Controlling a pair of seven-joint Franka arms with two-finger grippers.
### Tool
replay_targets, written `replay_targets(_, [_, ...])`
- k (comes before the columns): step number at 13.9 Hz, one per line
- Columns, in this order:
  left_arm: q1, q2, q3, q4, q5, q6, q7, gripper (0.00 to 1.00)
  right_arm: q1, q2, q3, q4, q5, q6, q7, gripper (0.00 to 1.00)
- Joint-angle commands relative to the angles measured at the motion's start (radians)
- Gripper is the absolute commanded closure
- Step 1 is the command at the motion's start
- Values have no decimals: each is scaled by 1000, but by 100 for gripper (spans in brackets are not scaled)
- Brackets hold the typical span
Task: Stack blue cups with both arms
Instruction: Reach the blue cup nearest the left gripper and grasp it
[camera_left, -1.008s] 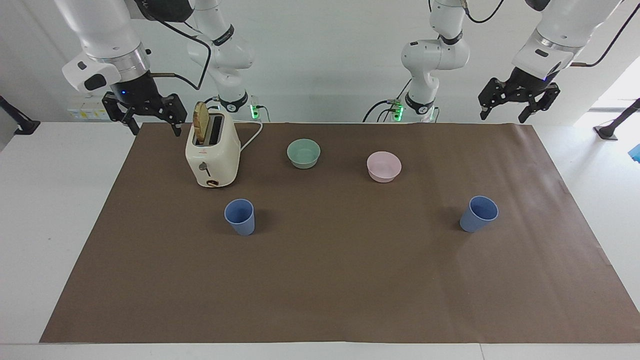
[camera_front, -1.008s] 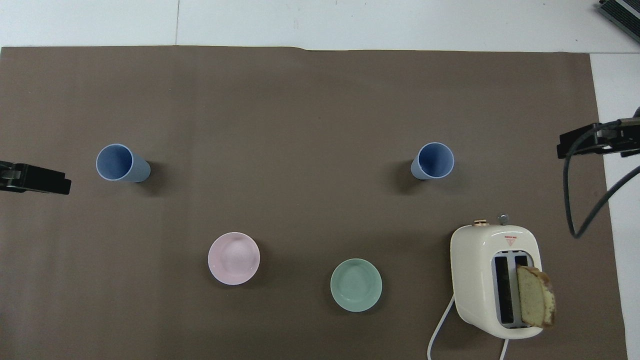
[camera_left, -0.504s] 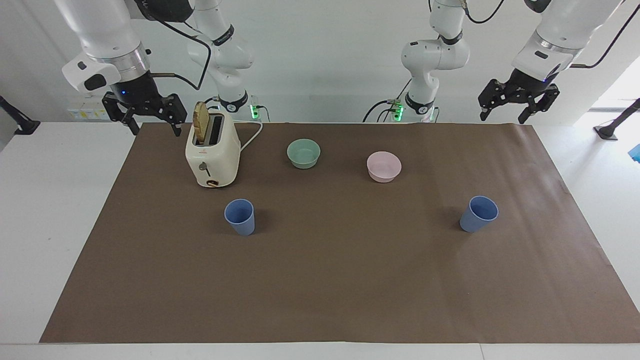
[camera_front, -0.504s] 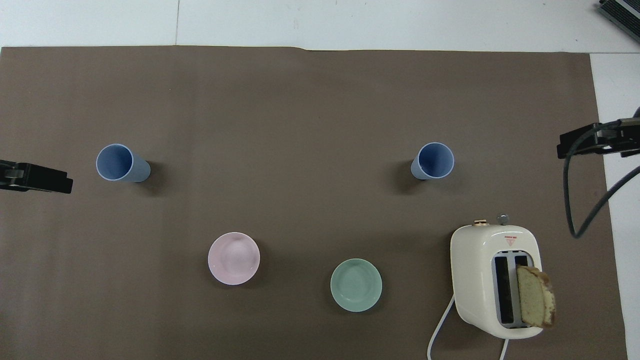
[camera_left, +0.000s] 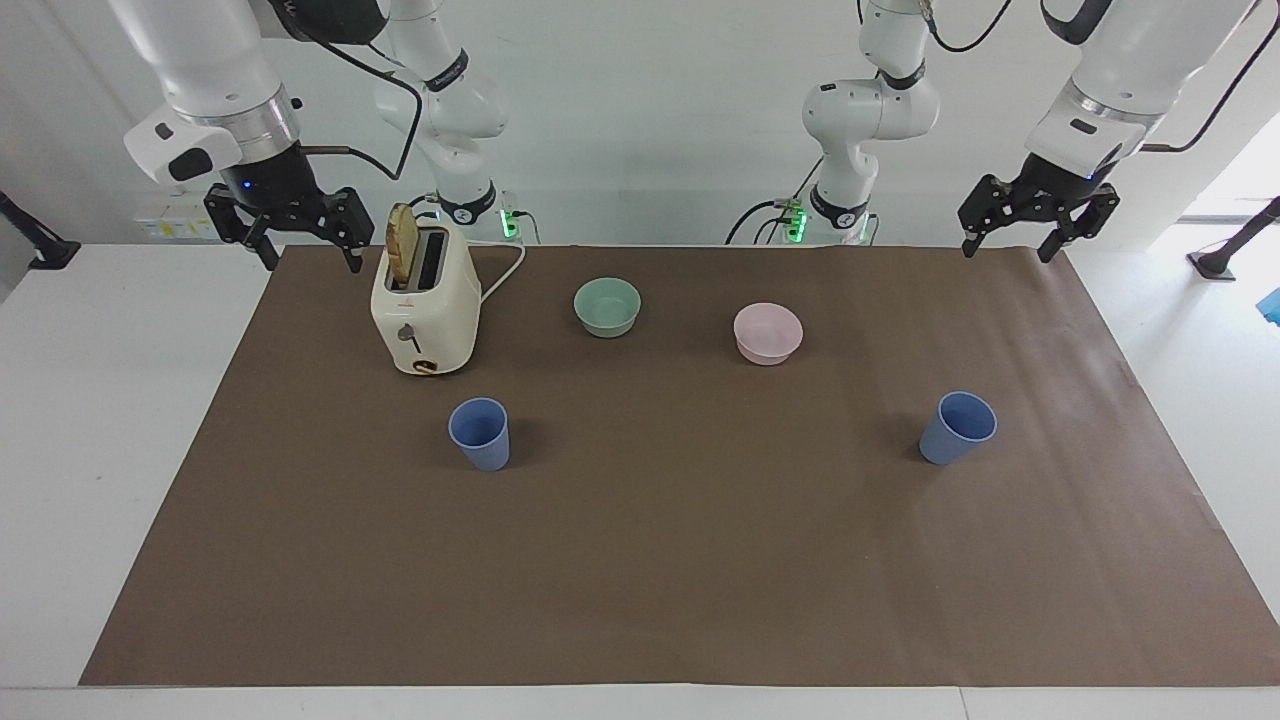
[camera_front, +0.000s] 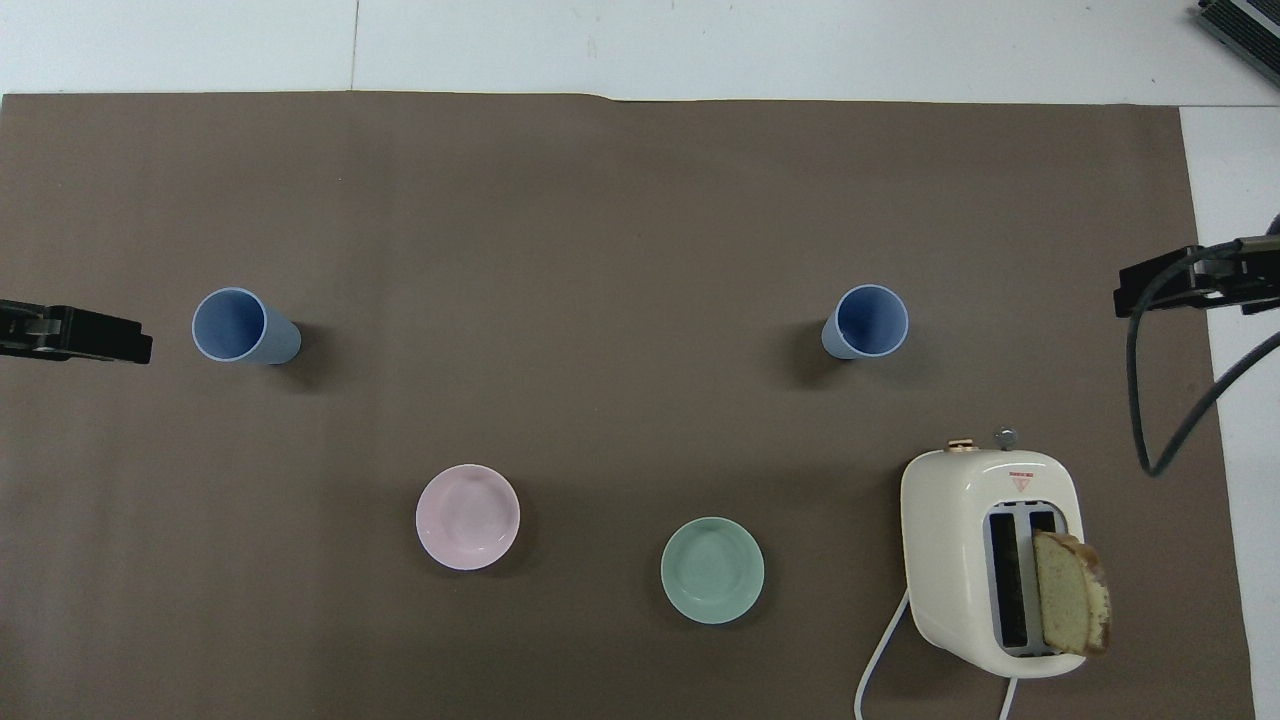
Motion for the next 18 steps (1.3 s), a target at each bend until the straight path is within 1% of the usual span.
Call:
replay_targets(1, [52,77,-8,-14,5,88,-10,0,-8,-18,0,-16,10,-3,-29,0])
replay_targets(3, [54,123,-8,-32,5,146,-39,0,-8,-18,0,-16,10,-3,-29,0])
replay_targets(4, [52,145,-8,-49,5,178,-83,0,-8,-18,0,-16,10,-3,-29,0])
replay_targets(6, [48,174,-8,-100,5,246,-159,0,-8,-18,0,-16,10,-6,-29,0])
replay_targets(8, [52,173,-8,-189,5,329,-162,0,-8,-18,0,-16,10,-5,-31,0])
replay_targets(10, [54,174,-8,-239,5,401,-162,0,-10,-19,0,-16,10,-5,-29,0])
replay_targets(12, [51,188,-8,-246,4,412,-164,0,-10,-19,0,-16,10,-5,-31,0])
replay_targets(15, [48,185,-8,-258,4,412,-165,0,-8,-18,0,-16,10,-5,-31,0])
replay_targets(16, [40,185,-8,-267,1,412,-185,12,-8,-18,0,-16,10,-5,-31,0])
replay_targets(17, [37,189,-10,-278,-4,424,-202,33,-9,-18,0,-16,10,-6,-29,0])
replay_targets(18, [32,191,-10,-281,-4,438,-203,63,-10,-19,0,-16,10,-6,-31,0])
